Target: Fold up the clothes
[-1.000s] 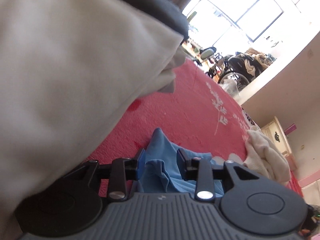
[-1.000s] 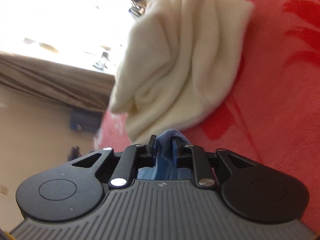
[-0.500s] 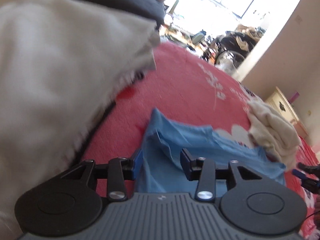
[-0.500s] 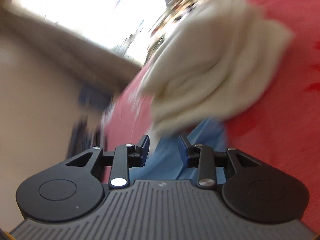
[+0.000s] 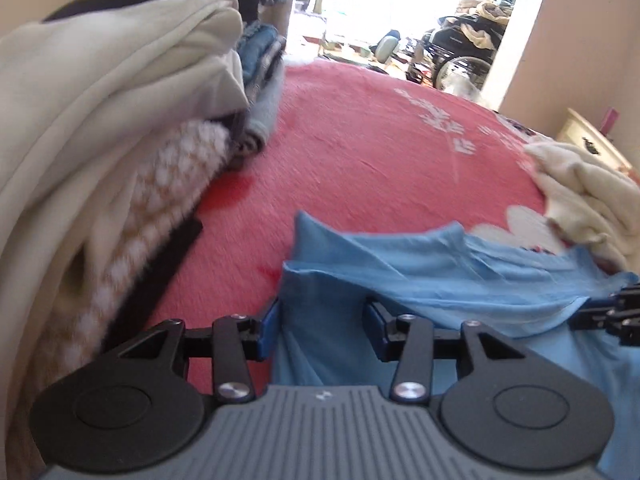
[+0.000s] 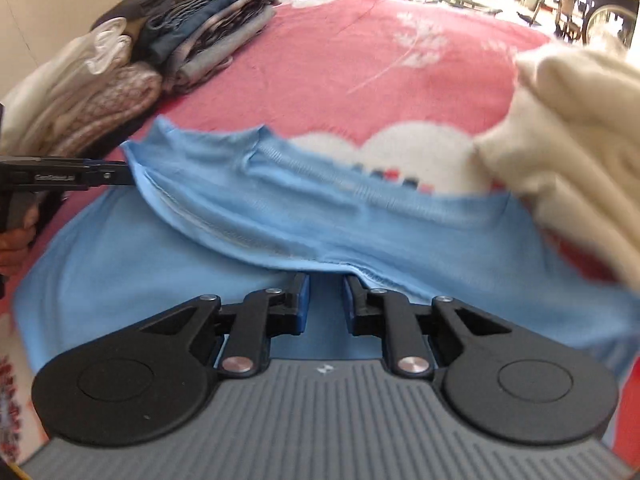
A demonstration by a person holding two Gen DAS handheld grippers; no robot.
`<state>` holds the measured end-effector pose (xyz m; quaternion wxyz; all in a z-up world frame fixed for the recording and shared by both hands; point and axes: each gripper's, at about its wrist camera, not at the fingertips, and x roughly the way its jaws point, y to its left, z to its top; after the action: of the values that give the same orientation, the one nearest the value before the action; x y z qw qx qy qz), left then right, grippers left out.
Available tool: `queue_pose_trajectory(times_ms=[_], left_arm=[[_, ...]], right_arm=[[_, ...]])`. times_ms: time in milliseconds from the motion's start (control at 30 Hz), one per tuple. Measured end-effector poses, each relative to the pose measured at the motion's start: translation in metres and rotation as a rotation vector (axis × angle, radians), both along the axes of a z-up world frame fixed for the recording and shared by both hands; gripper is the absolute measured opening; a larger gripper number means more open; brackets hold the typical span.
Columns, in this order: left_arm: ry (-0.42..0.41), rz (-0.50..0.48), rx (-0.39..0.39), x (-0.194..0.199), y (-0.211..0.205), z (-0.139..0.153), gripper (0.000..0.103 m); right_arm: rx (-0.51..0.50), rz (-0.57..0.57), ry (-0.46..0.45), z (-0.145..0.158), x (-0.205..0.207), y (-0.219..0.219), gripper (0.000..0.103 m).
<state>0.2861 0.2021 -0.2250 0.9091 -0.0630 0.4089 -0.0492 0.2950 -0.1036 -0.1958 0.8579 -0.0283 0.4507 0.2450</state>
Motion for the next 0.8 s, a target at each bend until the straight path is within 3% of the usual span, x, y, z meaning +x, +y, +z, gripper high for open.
queue_pose_trajectory(times_ms=[300,400,500,600,800], left_arm=[[-0.060,0.116,-0.011,0.015,0.010,-0.002,0.046],[-0.077,0.098,0.003,0.001,0.013,0.008,0.046],[-0.076,0.056,0.050,-0.020,0.009,0.022,0.049],[-0.037,0.022,0.053,-0.053,0.011,0.034,0.055],[0.150,0.106,-0.142,-0.144,0.046,0.035,0.059]], right_arm=[[0.143,-0.256,-0.060,-0.019,0.052,-0.021,0.016],[0.248,-0.337,-0.155,-0.003,0.039,-0.042,0.017],[0.288,-0.369,-0.185,0.015,0.016,-0.066,0.018],[0.362,-0.404,-0.132,0.024,-0.017,-0.096,0.019],[0.594,-0.582,0.091,0.011,-0.133,-0.155,0.033]])
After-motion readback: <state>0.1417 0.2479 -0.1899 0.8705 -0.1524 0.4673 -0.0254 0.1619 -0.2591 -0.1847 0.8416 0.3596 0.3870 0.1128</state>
